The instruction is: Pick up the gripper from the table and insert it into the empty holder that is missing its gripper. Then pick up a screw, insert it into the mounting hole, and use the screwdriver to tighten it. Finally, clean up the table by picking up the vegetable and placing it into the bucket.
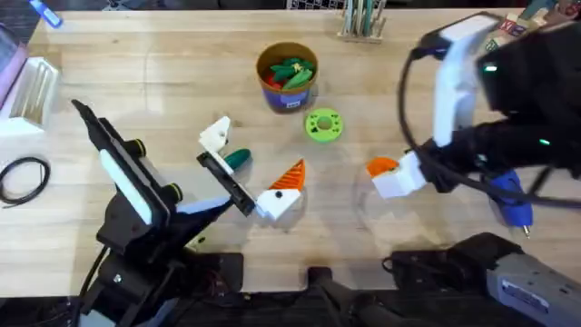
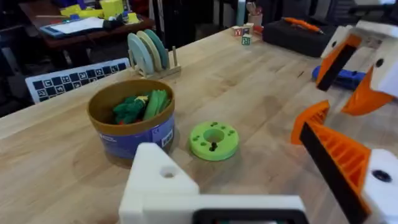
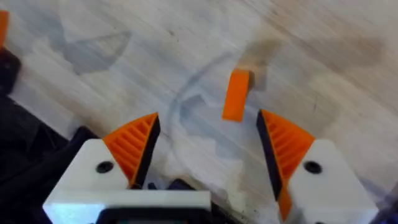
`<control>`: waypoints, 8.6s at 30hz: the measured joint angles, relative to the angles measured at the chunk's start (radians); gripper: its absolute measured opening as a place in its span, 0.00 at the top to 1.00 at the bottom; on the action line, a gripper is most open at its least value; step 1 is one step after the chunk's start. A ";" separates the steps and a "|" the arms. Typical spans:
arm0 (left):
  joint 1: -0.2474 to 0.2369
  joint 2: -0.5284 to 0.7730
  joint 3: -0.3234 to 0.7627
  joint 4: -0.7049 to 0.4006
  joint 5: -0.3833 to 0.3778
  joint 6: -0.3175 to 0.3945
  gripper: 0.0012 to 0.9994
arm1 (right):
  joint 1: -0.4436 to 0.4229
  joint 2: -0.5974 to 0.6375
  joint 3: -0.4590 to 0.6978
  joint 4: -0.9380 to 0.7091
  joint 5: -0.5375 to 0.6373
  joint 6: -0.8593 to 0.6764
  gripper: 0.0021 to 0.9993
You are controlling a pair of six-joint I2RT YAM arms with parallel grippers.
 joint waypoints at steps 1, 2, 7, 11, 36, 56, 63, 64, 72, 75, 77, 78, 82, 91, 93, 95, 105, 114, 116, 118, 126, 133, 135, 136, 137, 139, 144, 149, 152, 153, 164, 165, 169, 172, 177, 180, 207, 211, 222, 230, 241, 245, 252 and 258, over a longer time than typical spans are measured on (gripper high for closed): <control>0.000 0.000 0.000 0.000 0.000 0.000 0.01 | 0.014 0.037 0.000 0.016 0.009 0.000 0.05; 0.000 0.000 0.000 0.000 0.000 0.000 0.01 | 0.021 0.064 0.000 0.032 0.016 0.003 0.05; 0.000 0.000 0.000 0.000 0.000 0.000 0.01 | 0.026 0.202 0.000 0.062 0.060 0.052 0.05; 0.000 0.000 0.000 0.000 0.000 0.000 0.01 | 0.026 0.284 0.000 0.065 0.084 0.066 0.19; 0.000 0.000 0.000 0.002 0.027 0.000 0.01 | 0.026 0.309 0.092 0.051 0.069 0.081 0.99; 0.000 0.000 0.000 0.001 0.284 -0.116 0.01 | 0.055 0.458 0.113 0.450 -0.790 0.318 0.99; 0.000 0.000 0.000 0.001 0.289 -0.143 0.01 | 0.076 0.556 0.113 0.490 -0.978 0.387 0.99; 0.000 0.000 0.000 0.001 0.289 -0.146 0.01 | 0.077 0.564 0.113 0.492 -0.992 0.394 0.99; 0.002 0.000 0.000 0.001 0.287 -0.150 0.01 | 0.078 0.624 0.113 0.572 -1.068 0.486 0.99; 0.006 0.000 0.000 0.001 0.279 -0.151 0.01 | 0.079 0.644 0.113 0.614 -1.085 0.552 0.99; 0.006 0.000 0.000 0.000 0.271 -0.154 0.01 | 0.082 0.663 0.113 0.636 -1.099 0.590 0.99; 0.007 0.000 0.000 0.000 0.266 -0.158 0.01 | 0.085 0.675 0.113 0.648 -1.108 0.610 0.99; 0.011 0.000 0.000 0.000 0.253 -0.169 0.01 | 0.105 0.715 0.114 0.706 -1.137 0.674 0.99; 0.028 0.000 0.000 0.000 0.165 -0.183 0.01 | 0.149 0.750 0.122 0.921 -1.107 0.851 0.99; 0.032 0.000 0.000 -0.001 0.142 -0.186 0.01 | 0.160 0.750 0.123 0.960 -1.083 0.900 0.99; 0.035 0.001 0.000 -0.002 0.119 -0.192 0.01 | 0.171 0.750 0.126 0.984 -1.060 0.939 0.99; 0.050 0.013 0.000 -0.005 0.030 -0.207 0.01 | 0.220 0.748 0.132 1.074 -0.959 1.037 0.99; 0.057 0.013 0.000 -0.005 0.029 -0.173 0.01 | 0.218 0.787 0.138 1.119 -1.006 1.034 0.99; 0.059 0.013 0.000 -0.005 0.029 -0.164 0.01 | 0.218 0.800 0.142 1.128 -1.022 1.028 0.99; 0.060 0.013 0.000 -0.005 0.030 -0.155 0.01 | 0.216 0.809 0.143 1.144 -1.041 1.018 0.99; 0.060 0.012 0.000 0.000 0.093 -0.119 0.01 | 0.178 0.858 0.143 1.185 -1.172 0.907 0.99; 0.034 0.009 0.000 0.002 0.234 -0.090 0.01 | 0.170 0.872 0.143 1.180 -1.221 0.926 0.99; 0.034 0.007 0.000 0.000 0.238 -0.091 0.01 | 0.176 0.872 0.143 1.179 -1.219 0.944 0.99; 0.034 0.007 0.000 0.000 0.238 -0.091 0.01 | 0.180 0.872 0.143 1.180 -1.216 0.951 0.99; 0.034 0.007 0.000 0.000 0.240 -0.092 0.01 | 0.184 0.872 0.143 1.182 -1.214 0.953 0.99; 0.034 0.007 0.000 0.000 0.240 -0.093 0.01 | 0.187 0.872 0.143 1.185 -1.210 0.960 0.99; 0.034 0.007 0.000 0.000 0.237 -0.097 0.01 | 0.191 0.872 0.143 1.186 -1.202 0.965 0.99; 0.036 0.007 0.000 0.000 0.230 -0.107 0.01 | 0.199 0.870 0.143 1.188 -1.182 0.971 0.99; 0.037 0.007 0.000 -0.001 0.229 -0.109 0.01 | 0.200 0.869 0.143 1.188 -1.177 0.973 0.99; 0.037 0.007 0.000 -0.001 0.229 -0.110 0.01 | 0.200 0.870 0.143 1.188 -1.177 0.973 0.99; 0.037 0.007 0.000 0.000 0.236 -0.107 0.01 | 0.200 0.871 0.143 1.206 -1.185 0.960 0.87; 0.037 0.006 0.000 0.000 0.251 -0.105 0.01 | 0.204 0.871 0.143 1.214 -1.185 0.957 0.82; 0.035 0.006 0.000 0.000 0.273 -0.096 0.01 | 0.221 0.874 0.142 1.217 -1.186 0.938 0.68; 0.034 0.005 0.000 0.000 0.282 -0.090 0.01 | 0.231 0.876 0.141 1.217 -1.193 0.928 0.63; 0.034 0.005 0.000 0.000 0.295 -0.080 0.01 | 0.230 0.877 0.137 1.216 -1.205 0.910 0.59; 0.034 0.005 0.000 0.000 0.305 -0.074 0.01 | 0.227 0.877 0.134 1.215 -1.209 0.907 0.54; 0.007 0.005 0.000 -0.007 0.428 -0.070 0.01 | 0.172 0.697 0.130 1.214 -1.044 0.901 0.05; 0.007 0.005 0.000 -0.007 0.432 -0.070 0.01 | 0.139 0.595 0.130 1.005 -0.915 0.826 0.05; 0.007 0.005 0.000 -0.007 0.435 -0.070 0.01 | 0.075 0.213 0.241 0.268 0.001 0.433 0.01; 0.007 0.005 0.000 -0.007 0.435 -0.070 0.01 | 0.069 0.023 0.254 0.075 0.487 0.355 0.01; 0.007 0.005 0.000 -0.007 0.435 -0.070 0.01 | -0.227 0.029 0.254 -0.034 0.449 0.244 0.01; 0.007 0.005 0.000 -0.007 0.435 -0.070 0.01 | -0.282 0.038 0.254 -0.002 0.281 0.166 0.01; 0.007 0.005 0.000 -0.007 0.435 -0.070 0.01 | -0.191 0.172 0.254 0.146 0.079 0.109 0.02; 0.007 0.005 0.000 -0.007 0.435 -0.070 0.01 | -0.013 0.386 0.254 0.242 0.023 0.047 0.31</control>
